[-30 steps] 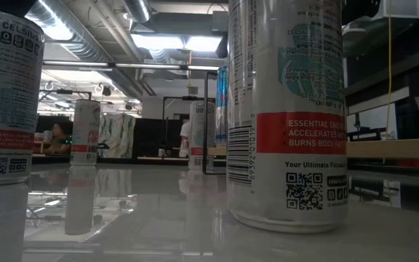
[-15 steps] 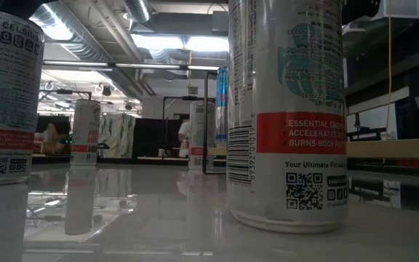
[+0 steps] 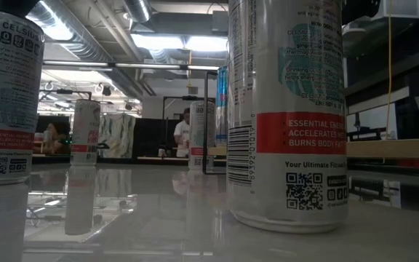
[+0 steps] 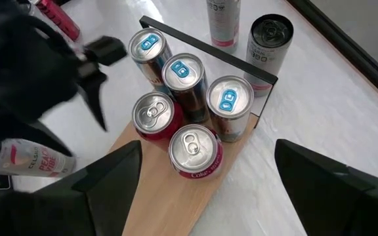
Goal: Place canned beverage on shelf
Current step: Put the red soda can on the shelf aligned with the other red soda cans
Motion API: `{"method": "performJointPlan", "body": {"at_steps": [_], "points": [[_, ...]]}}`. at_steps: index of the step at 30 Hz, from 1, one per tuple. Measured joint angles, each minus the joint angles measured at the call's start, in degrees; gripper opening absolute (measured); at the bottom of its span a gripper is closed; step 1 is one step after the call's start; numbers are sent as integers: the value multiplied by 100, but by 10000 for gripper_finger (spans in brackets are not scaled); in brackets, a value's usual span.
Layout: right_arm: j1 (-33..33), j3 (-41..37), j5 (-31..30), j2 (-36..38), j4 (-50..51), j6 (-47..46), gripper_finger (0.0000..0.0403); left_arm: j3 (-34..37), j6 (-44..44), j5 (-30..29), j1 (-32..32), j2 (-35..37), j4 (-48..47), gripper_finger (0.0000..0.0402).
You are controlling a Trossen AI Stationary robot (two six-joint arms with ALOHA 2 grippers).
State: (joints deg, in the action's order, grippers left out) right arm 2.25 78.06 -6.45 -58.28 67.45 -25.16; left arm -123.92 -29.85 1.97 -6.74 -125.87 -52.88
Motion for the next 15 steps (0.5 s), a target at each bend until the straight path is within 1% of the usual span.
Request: {"method": "performJointPlan", "body": {"at_steps": [3,5,11,15], "points": [[1,-1,-5,0,1,3,337,0,-139,221,0,210,-397,220],[-1,0,-8,0,1,14,337,0,-272,220,4,377,-798,220],[0,0,-53,0,-3,17,337,0,-304,349,2,813,-2016,220],[0,0,-62,0,-3,17,337,-4,-464,357,-10,943,-2624,220]]}}
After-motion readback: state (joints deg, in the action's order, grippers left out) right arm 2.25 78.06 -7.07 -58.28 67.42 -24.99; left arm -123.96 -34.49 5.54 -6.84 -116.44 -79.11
